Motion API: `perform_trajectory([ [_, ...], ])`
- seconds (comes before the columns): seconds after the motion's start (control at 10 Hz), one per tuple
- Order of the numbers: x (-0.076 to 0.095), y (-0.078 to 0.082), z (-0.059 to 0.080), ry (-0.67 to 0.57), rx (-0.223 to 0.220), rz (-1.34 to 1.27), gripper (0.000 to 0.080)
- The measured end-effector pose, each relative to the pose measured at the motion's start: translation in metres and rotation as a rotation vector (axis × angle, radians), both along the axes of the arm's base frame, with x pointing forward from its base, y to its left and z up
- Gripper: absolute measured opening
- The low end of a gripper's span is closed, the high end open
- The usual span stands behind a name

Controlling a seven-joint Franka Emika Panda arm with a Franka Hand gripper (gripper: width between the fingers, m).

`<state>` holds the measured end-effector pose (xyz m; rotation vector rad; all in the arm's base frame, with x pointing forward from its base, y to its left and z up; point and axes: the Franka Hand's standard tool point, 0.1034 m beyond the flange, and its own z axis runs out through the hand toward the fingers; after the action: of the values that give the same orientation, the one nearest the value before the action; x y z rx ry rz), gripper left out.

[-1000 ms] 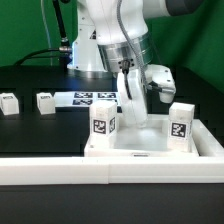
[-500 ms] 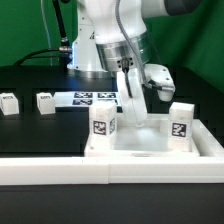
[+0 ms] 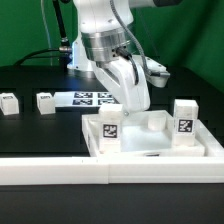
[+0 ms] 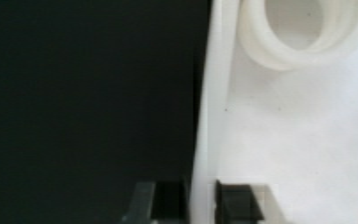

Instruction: Assemble square table

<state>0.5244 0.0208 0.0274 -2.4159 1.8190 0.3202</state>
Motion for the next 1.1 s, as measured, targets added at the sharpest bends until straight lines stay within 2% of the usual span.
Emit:
perform_trajectory([
  [0.3,-0.005,-0.014,-0.004,-0.027,0.013,0.185,0.007],
  [0.4,-0.008,-0.028,-0.004,-0.044,0.024,0.29,0.0074],
  [0.7,-0.002,-0.067,-0.007,-0.132,0.006,0.618,0.0066],
  [0.9,0.004,-0.078,-0.006,-0.171,0.011,0.811,0.006],
  [1.1,0.007,-0.076,-0.005,-0.2,0.014,0.975,0.006],
])
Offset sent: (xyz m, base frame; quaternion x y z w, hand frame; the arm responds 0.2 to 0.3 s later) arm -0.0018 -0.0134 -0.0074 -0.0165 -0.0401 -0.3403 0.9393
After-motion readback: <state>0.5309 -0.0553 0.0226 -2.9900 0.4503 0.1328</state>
